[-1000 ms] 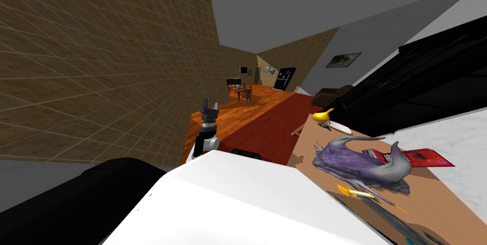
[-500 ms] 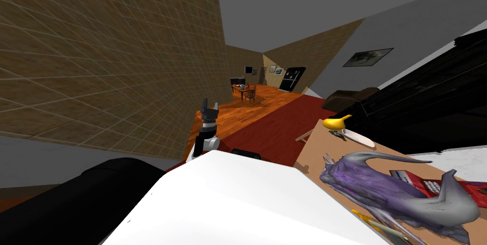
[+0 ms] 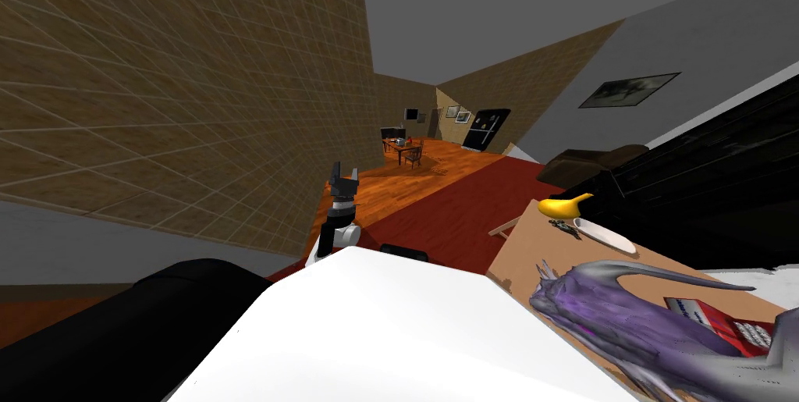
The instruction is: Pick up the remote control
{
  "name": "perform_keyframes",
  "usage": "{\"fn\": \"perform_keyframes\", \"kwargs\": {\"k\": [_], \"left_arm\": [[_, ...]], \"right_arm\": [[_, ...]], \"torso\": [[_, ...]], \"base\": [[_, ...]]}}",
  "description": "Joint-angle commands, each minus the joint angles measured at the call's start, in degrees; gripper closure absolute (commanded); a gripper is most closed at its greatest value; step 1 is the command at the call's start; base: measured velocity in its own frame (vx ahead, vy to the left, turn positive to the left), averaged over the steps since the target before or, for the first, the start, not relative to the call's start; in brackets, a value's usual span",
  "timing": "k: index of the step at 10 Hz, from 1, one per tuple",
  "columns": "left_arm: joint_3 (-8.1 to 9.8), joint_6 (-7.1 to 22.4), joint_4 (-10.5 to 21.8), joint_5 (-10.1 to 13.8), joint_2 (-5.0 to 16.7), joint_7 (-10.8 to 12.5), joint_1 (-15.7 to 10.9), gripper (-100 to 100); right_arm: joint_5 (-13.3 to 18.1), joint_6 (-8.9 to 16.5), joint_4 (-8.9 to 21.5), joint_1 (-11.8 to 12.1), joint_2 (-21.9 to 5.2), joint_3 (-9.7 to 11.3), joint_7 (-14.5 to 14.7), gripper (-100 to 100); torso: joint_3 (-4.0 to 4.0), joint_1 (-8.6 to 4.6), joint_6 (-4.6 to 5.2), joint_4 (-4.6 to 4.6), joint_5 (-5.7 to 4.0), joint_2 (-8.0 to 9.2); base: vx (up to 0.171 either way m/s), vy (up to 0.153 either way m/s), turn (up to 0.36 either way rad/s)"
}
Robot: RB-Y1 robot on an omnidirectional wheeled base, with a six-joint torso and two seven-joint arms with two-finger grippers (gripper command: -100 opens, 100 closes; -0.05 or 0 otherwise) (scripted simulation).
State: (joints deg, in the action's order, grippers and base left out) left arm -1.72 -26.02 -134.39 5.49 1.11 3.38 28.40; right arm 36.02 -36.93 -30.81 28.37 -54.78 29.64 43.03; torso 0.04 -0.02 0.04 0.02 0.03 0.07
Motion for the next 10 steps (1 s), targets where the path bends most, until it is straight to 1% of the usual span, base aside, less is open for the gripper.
{"fn": "perform_keyframes", "kwargs": {"k": [1, 2, 3, 4, 5, 6, 8, 9, 10], "left_arm": [[0.00, 0.00, 0.00, 0.00, 0.00, 0.00, 0.00, 0], [0.01, 0.00, 0.00, 0.00, 0.00, 0.00, 0.01, 0], [0.01, 0.00, 0.00, 0.00, 0.00, 0.00, 0.00, 0], [0.01, 0.00, 0.00, 0.00, 0.01, 0.00, 0.01, 0], [0.01, 0.00, 0.00, 0.00, 0.00, 0.00, 0.01, 0], [0.00, 0.00, 0.00, 0.00, 0.00, 0.00, 0.01, 0], [0.00, 0.00, 0.00, 0.00, 0.00, 0.00, 0.00, 0], [0.00, 0.00, 0.00, 0.00, 0.00, 0.00, 0.00, 0], [0.00, 0.00, 0.00, 0.00, 0.00, 0.00, 0.01, 0]], "right_arm": [[0.37, -1.23, 2.86, -0.59, 0.57, 1.02, 1.00, -100], [0.97, -1.80, 4.51, -0.30, 0.99, 2.88, 1.51, -100], [1.16, -1.97, 4.98, -0.22, 1.13, 3.47, 1.65, -100], [0.86, -2.67, 6.48, -0.95, 1.78, 2.62, 2.56, -100], [0.88, -2.76, 6.64, -0.94, 1.82, 2.70, 2.73, 0], [1.40, -1.31, 4.65, -0.36, 1.66, 2.98, 1.40, -100], [2.45, 1.58, 0.72, 0.79, 1.36, 3.56, -1.22, -100], [2.45, 1.58, 0.72, 0.79, 1.36, 3.56, -1.22, -100], [2.98, 3.02, -1.25, 1.37, 1.21, 3.85, -2.54, -100]], "torso": [[0.00, 0.00, 0.00, 0.00, 0.00, 0.00], [-0.02, -0.11, 0.01, -0.01, -0.04, -0.04], [-0.02, -0.21, 0.02, -0.01, -0.05, -0.03], [0.02, -0.25, 0.03, 0.01, -0.07, 0.04], [0.02, -0.08, 0.03, 0.01, -0.05, 0.04], [0.01, 0.05, 0.03, 0.01, -0.01, 0.01], [0.03, 0.02, 0.03, 0.02, -0.01, 0.06], [0.05, -0.01, 0.03, 0.02, -0.02, 0.09], [0.05, 0.02, 0.04, 0.02, -0.01, 0.08]], "base": [[0.014, -0.068, 0.107], [0.009, -0.093, 0.119], [-0.015, -0.102, 0.089], [-0.011, -0.044, 0.015], [-0.001, -0.009, -0.001], [-0.010, -0.017, 0.026], [-0.025, -0.036, 0.038], [-0.022, -0.028, 0.014], [-0.022, -0.026, 0.018]]}}
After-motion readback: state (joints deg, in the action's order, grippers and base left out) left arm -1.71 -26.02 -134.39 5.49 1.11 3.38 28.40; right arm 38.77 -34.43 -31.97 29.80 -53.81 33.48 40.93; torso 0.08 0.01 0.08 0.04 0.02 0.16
